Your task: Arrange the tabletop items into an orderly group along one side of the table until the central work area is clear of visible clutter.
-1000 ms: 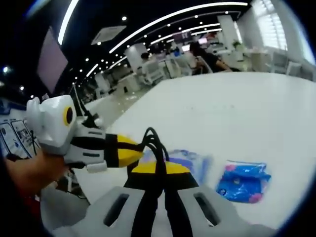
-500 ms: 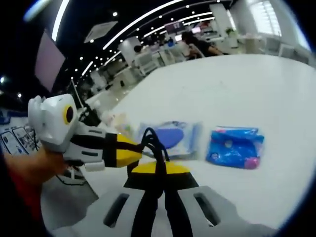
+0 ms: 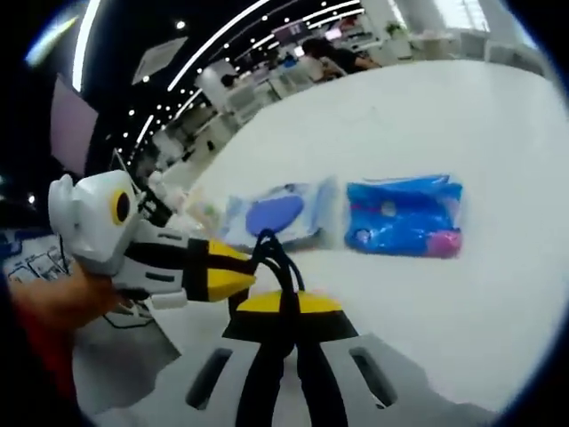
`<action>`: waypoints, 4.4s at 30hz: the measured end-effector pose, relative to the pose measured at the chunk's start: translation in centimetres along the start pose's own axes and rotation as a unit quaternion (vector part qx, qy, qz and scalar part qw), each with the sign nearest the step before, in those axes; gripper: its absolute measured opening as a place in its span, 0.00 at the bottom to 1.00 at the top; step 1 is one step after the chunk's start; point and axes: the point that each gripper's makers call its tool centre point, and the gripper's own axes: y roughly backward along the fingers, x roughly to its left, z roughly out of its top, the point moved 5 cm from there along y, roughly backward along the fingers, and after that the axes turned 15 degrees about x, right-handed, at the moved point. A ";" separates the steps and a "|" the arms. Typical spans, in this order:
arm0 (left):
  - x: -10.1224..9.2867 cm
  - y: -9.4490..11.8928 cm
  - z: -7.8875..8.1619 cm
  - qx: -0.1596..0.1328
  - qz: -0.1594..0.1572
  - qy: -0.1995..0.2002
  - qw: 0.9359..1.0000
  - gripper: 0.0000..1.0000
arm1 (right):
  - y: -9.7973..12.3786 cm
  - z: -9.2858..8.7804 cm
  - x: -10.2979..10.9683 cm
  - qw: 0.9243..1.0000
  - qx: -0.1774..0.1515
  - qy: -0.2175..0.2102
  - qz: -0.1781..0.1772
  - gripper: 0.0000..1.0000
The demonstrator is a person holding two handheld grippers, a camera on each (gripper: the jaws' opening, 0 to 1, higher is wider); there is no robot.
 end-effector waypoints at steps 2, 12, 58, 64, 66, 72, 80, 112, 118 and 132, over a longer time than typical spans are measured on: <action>-0.1 -0.5 0.0 0.006 -0.003 0.002 1.000 0.08 | -0.4 -0.2 -0.4 1.000 0.004 -0.007 0.000 0.03; 0.2 -2.6 0.4 0.023 -0.005 0.005 1.000 0.06 | -2.6 -0.4 -3.2 0.999 0.025 -0.029 -0.010 0.05; 0.6 -1.0 0.2 -0.108 -0.065 0.031 0.992 0.45 | -0.8 2.2 -2.7 0.995 -0.029 0.051 -0.078 0.24; 0.5 -0.4 0.2 -0.140 -0.080 0.012 0.987 0.56 | -0.2 2.4 -2.5 0.994 -0.039 0.068 -0.080 0.26; 0.4 -0.4 0.0 -0.142 -0.086 0.012 0.986 0.60 | -0.2 2.4 -2.5 0.993 -0.040 0.073 -0.082 0.28; -0.5 0.0 0.2 -0.155 -0.117 0.010 0.981 0.89 | -0.1 2.8 -2.7 0.992 -0.049 0.080 -0.085 0.38; -1.0 0.4 0.4 -0.160 -0.132 -0.009 0.978 0.97 | 0.4 3.6 -3.0 0.992 -0.080 0.063 -0.078 0.79; 0.2 1.1 -0.4 -0.158 -0.129 0.015 0.979 0.88 | 1.5 5.2 -13.1 0.983 -0.068 -0.009 -0.169 0.26; 0.3 1.0 -0.5 -0.155 -0.127 0.014 0.980 0.86 | 1.1 5.2 -14.0 0.982 -0.058 -0.016 -0.177 0.15; 0.6 0.9 -0.9 -0.148 -0.124 0.017 0.981 0.82 | 1.0 6.0 -14.7 0.982 -0.054 -0.010 -0.183 0.06</action>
